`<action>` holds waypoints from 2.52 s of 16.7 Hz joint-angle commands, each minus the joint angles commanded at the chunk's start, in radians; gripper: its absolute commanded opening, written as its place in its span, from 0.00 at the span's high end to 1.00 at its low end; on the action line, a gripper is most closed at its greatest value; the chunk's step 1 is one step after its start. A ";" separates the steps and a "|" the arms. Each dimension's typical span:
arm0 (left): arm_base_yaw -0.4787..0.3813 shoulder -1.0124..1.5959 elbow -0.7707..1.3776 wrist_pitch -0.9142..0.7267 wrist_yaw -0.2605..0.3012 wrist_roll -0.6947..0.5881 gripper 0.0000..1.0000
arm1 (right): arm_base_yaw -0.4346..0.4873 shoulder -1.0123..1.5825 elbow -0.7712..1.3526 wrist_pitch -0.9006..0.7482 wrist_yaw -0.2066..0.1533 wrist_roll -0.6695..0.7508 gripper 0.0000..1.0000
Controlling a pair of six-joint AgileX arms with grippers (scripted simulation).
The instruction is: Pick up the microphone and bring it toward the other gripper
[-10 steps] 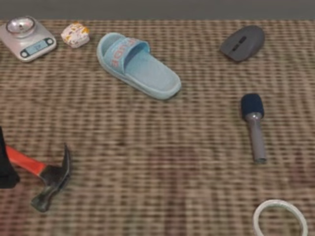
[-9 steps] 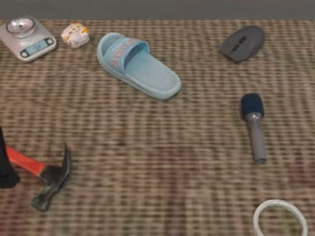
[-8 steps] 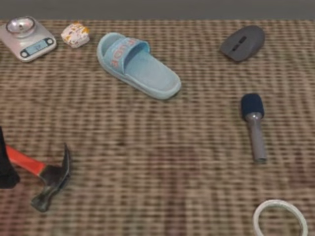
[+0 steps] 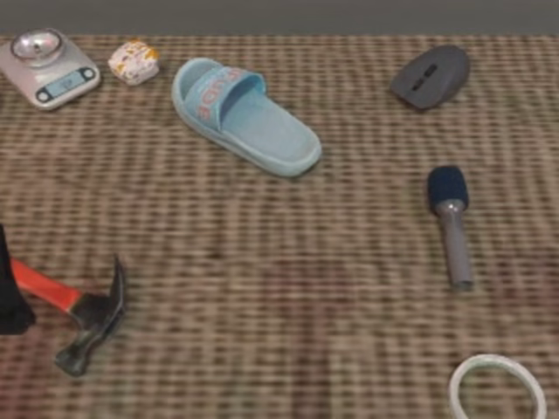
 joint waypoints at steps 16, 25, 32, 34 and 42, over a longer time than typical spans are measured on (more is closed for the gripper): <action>0.000 0.000 0.000 0.000 0.000 0.000 0.00 | 0.327 1.410 0.987 -0.751 0.090 0.347 0.00; 0.000 0.000 0.000 0.000 0.000 0.000 0.00 | 0.346 1.504 1.061 -0.795 0.096 0.372 0.00; 0.000 0.000 0.000 0.000 0.000 0.000 0.00 | 0.327 1.623 0.935 -0.540 0.097 0.351 0.00; 0.000 0.000 0.000 0.000 0.000 0.000 0.00 | 0.322 1.659 0.899 -0.469 0.097 0.345 0.00; 0.000 0.000 0.000 0.000 0.000 0.000 0.00 | 0.319 1.677 0.882 -0.440 0.097 0.343 0.23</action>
